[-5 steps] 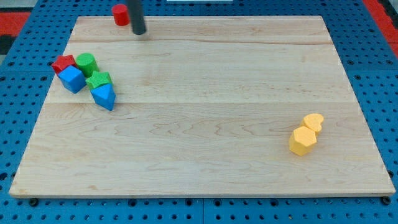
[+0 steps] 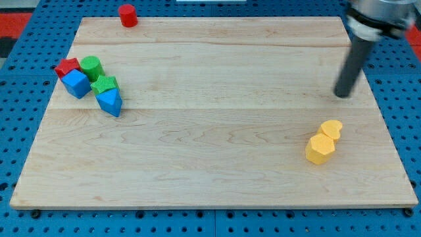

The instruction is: Separate yellow heart away from the yellow hexagon

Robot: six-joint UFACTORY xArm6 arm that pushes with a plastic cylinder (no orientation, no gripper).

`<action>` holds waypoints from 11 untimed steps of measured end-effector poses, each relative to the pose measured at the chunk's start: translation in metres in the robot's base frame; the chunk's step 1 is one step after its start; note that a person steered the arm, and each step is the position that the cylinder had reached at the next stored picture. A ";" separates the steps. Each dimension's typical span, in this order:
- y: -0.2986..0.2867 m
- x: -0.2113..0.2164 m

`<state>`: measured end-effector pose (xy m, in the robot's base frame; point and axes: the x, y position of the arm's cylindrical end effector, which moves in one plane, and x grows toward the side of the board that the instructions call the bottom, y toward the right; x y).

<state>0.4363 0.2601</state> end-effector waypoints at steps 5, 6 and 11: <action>-0.104 0.064; -0.146 0.049; -0.122 0.017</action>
